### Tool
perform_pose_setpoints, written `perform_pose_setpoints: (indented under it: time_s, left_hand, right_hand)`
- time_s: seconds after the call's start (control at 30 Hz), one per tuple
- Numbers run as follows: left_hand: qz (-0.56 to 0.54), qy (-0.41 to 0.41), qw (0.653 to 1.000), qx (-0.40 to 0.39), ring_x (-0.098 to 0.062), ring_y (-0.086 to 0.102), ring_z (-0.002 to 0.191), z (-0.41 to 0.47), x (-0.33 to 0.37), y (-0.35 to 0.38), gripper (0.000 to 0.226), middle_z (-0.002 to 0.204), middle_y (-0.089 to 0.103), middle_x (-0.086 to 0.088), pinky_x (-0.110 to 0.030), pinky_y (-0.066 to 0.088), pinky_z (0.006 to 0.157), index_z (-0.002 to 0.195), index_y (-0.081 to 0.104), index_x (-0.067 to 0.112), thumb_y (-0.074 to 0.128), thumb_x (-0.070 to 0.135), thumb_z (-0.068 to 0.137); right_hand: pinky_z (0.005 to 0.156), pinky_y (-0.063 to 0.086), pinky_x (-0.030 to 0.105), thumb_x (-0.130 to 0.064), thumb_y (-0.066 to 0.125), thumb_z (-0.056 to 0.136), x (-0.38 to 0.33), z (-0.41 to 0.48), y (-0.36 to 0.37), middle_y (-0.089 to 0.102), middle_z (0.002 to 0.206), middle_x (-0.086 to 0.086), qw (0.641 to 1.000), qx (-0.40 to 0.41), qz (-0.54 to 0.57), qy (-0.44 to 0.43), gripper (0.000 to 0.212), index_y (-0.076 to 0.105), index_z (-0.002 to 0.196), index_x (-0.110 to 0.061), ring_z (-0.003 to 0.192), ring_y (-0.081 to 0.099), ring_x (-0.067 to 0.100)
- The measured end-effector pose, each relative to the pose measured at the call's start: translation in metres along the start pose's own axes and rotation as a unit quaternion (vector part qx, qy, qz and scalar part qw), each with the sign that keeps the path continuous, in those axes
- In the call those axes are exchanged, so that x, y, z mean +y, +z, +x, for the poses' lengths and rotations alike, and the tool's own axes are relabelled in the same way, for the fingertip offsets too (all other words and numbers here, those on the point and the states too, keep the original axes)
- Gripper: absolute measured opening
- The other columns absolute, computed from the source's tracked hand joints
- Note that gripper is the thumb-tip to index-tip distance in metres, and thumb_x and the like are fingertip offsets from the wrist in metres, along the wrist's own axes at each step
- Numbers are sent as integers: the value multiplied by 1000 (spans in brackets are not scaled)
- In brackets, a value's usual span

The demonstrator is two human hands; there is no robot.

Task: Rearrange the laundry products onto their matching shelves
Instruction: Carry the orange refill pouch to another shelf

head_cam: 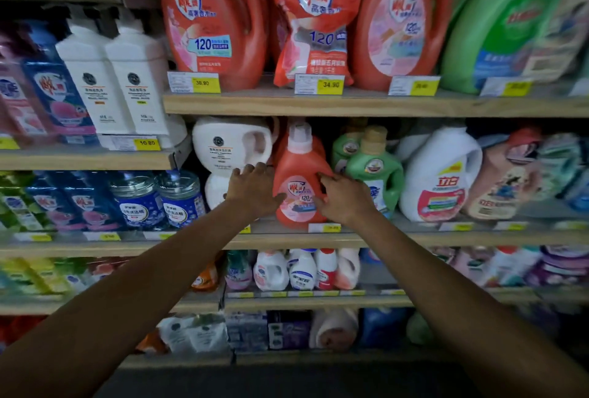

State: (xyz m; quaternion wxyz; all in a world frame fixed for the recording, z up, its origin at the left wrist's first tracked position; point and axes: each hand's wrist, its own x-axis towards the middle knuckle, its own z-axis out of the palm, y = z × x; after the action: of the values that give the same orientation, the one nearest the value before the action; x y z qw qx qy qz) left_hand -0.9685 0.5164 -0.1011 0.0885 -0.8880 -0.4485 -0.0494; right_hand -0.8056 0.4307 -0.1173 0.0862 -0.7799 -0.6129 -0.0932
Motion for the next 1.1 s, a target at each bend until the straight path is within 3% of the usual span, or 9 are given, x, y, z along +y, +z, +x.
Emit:
perform_pose_setpoints:
  time_s: [0.23, 0.43, 0.6, 0.8, 1.1]
  left_hand:
    - [25, 16, 999, 30, -32, 43, 128, -29, 36, -45, 63, 138, 46, -11, -45, 34, 103, 137, 40, 11, 48, 52, 89]
    - [33, 13, 995, 97, -33, 47, 125, -33, 42, -98, 56, 134, 50, -12, -44, 36, 102, 128, 48, 9, 49, 48, 88]
    - [51, 0, 988, 148, -33, 46, 124, -24, 32, -153, 58, 133, 49, -13, -43, 35, 102, 132, 45, 10, 49, 49, 89]
    - [107, -2, 973, 203, -33, 44, 127, 9, 20, -197, 61, 138, 46, -13, -43, 33, 103, 137, 39, 10, 47, 48, 91]
    - [94, -3, 970, 224, -31, 46, 125, 91, 5, -189, 58, 135, 48, -11, -43, 36, 101, 131, 43, 10, 44, 51, 91]
  right_hand:
    - [87, 44, 38, -41, 46, 92, 21, -50, -41, 61, 118, 13, 999, 40, -5, 11, 41, 55, 118, -12, 113, 55, 32]
    - [93, 43, 41, -41, 46, 92, 26, -50, -102, 60, 120, 14, 996, 88, -22, -4, 42, 56, 117, -8, 117, 53, 33]
    - [94, 42, 42, -40, 46, 92, 28, -31, -152, 58, 124, 13, 991, 127, -32, -17, 45, 53, 125, -9, 119, 51, 33]
    - [85, 43, 41, -36, 45, 92, 33, 7, -187, 60, 115, 16, 981, 183, -63, -21, 41, 54, 117, -5, 111, 54, 35]
    - [87, 44, 41, -39, 43, 94, 39, 84, -188, 56, 122, 15, 984, 157, -74, -24, 45, 49, 124, -6, 114, 52, 34]
